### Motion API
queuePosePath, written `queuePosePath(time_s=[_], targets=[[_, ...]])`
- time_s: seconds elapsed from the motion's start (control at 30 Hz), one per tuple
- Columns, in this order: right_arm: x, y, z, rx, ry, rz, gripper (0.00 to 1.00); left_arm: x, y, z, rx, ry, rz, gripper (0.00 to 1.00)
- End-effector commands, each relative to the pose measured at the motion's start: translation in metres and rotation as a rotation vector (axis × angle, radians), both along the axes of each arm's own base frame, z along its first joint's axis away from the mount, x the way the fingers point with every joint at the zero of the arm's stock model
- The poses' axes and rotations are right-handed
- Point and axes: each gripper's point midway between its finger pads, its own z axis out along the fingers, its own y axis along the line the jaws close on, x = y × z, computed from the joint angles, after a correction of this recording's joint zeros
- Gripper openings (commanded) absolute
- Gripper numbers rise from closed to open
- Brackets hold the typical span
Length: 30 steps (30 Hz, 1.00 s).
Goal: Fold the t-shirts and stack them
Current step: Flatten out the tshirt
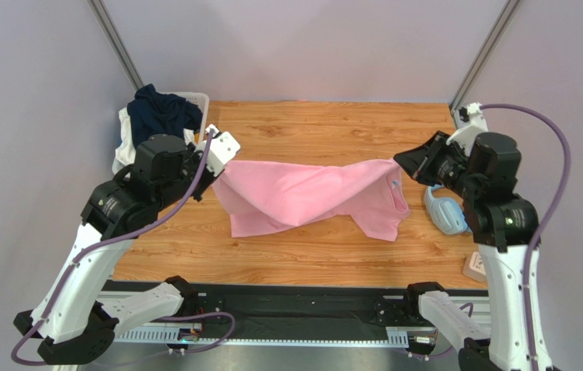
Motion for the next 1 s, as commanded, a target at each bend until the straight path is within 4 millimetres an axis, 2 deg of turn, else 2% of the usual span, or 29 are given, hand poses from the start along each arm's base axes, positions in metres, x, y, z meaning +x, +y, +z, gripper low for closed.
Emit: queuePosePath(time_s=[0.0,0.03,0.13,0.27,0.3,0.33,0.4,0.47,0.5,0.57,0.6,0.67,0.7,0.73,0.77,0.8,0.83,0.87,0.9,0.93,0.97], targets=[[-0.055,-0.005,0.046,0.005,-0.123,0.007,0.01,-0.018,0.037,0.036,0.056,-0.092,0.044,0.00],[-0.069,-0.006,0.061,0.008,-0.161,0.006,0.02,-0.025,0.043,0.044,0.049,-0.116,0.042,0.00],[-0.101,-0.008,0.086,0.018,-0.235,0.011,0.02,-0.040,0.059,0.064,0.055,-0.198,0.037,0.00],[-0.132,-0.009,0.111,0.042,-0.326,0.015,0.01,-0.057,0.077,0.091,0.035,-0.283,0.058,0.00],[-0.137,-0.008,0.115,0.057,-0.341,0.021,0.02,-0.063,0.082,0.107,-0.002,-0.320,0.065,0.00],[-0.139,-0.008,0.121,0.065,-0.365,0.020,0.02,-0.068,0.084,0.114,-0.022,-0.338,0.067,0.00],[-0.145,-0.008,0.126,0.085,-0.384,0.018,0.04,-0.074,0.086,0.123,-0.054,-0.361,0.061,0.00],[-0.139,-0.007,0.121,0.092,-0.362,0.016,0.04,-0.076,0.088,0.123,-0.062,-0.372,0.064,0.00],[-0.135,-0.007,0.117,0.092,-0.346,0.015,0.03,-0.071,0.084,0.110,-0.037,-0.345,0.061,0.00],[-0.121,-0.007,0.103,0.090,-0.292,0.000,0.02,-0.065,0.082,0.099,-0.025,-0.346,0.066,0.00],[-0.107,-0.010,0.086,0.082,-0.237,-0.026,0.00,-0.052,0.074,0.067,0.025,-0.282,0.061,0.00],[-0.083,-0.013,0.064,0.080,-0.164,-0.071,0.00,-0.039,0.061,0.044,0.022,-0.256,0.051,0.00],[-0.064,-0.013,0.040,0.075,-0.108,-0.081,0.00,-0.029,0.051,0.003,0.073,-0.173,0.035,0.00],[-0.053,-0.014,0.029,0.075,-0.075,-0.097,0.00,-0.019,0.042,-0.018,0.094,-0.127,0.030,0.00],[-0.036,-0.015,0.014,0.063,-0.032,-0.115,0.00,-0.005,0.032,-0.028,0.089,-0.128,0.026,0.00],[-0.021,-0.016,-0.011,0.051,0.029,-0.132,0.00,0.004,0.024,-0.063,0.124,-0.060,0.017,0.00],[-0.007,-0.016,-0.014,0.049,0.022,-0.139,0.00,0.018,0.015,-0.086,0.135,0.011,0.005,0.00],[0.010,-0.017,-0.029,0.037,0.067,-0.153,0.00,0.034,0.009,-0.094,0.124,0.019,0.019,0.00],[0.020,-0.017,-0.036,0.032,0.083,-0.156,0.00,0.048,0.007,-0.101,0.130,0.037,0.039,0.00],[0.032,-0.017,-0.040,0.028,0.084,-0.161,0.00,0.073,0.012,-0.119,0.155,0.103,0.088,0.00],[0.044,-0.017,-0.051,0.020,0.123,-0.166,0.00,0.089,0.013,-0.118,0.127,0.118,0.126,0.00]])
